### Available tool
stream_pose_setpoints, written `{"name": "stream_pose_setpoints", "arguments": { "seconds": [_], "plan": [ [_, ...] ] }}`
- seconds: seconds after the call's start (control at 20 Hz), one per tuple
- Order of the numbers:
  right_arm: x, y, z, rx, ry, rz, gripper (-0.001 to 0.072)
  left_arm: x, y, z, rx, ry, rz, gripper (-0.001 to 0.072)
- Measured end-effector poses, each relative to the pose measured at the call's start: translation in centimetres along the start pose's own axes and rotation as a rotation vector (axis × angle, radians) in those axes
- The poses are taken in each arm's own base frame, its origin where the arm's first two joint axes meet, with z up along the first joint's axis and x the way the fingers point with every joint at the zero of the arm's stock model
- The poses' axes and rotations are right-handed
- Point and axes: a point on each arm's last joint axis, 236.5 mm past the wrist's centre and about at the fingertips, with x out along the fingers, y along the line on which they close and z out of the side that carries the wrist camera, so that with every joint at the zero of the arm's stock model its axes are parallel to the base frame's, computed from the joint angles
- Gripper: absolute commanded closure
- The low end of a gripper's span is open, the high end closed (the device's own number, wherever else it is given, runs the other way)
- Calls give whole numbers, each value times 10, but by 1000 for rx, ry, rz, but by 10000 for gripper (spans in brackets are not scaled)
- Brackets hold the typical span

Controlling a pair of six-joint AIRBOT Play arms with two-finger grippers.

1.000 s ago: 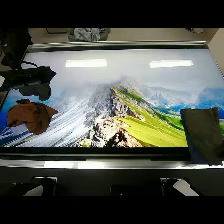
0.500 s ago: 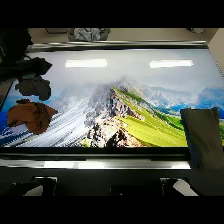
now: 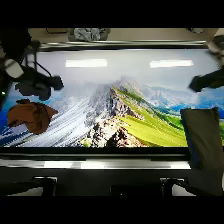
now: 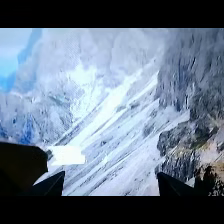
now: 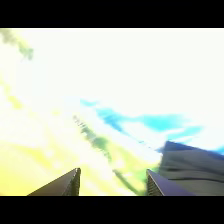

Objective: Fold the shirts.

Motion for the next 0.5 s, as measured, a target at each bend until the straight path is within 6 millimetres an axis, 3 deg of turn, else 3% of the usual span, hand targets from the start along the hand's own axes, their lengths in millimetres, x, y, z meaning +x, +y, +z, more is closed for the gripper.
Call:
{"name": "stream_pose_setpoints", "arguments": {
  "seconds": [0.1, 0.2, 0.5],
  "plan": [
    [34, 39, -15, -61, 141, 84, 223, 16, 5, -39, -10, 114, 22, -10],
    [48, 60, -22, -102, 205, 113, 221, 21, 7, -58, -21, 132, 31, -11],
    [62, 78, -30, -143, 270, 128, 220, 21, 7, -67, -38, 109, 36, -11]
  ]
}}
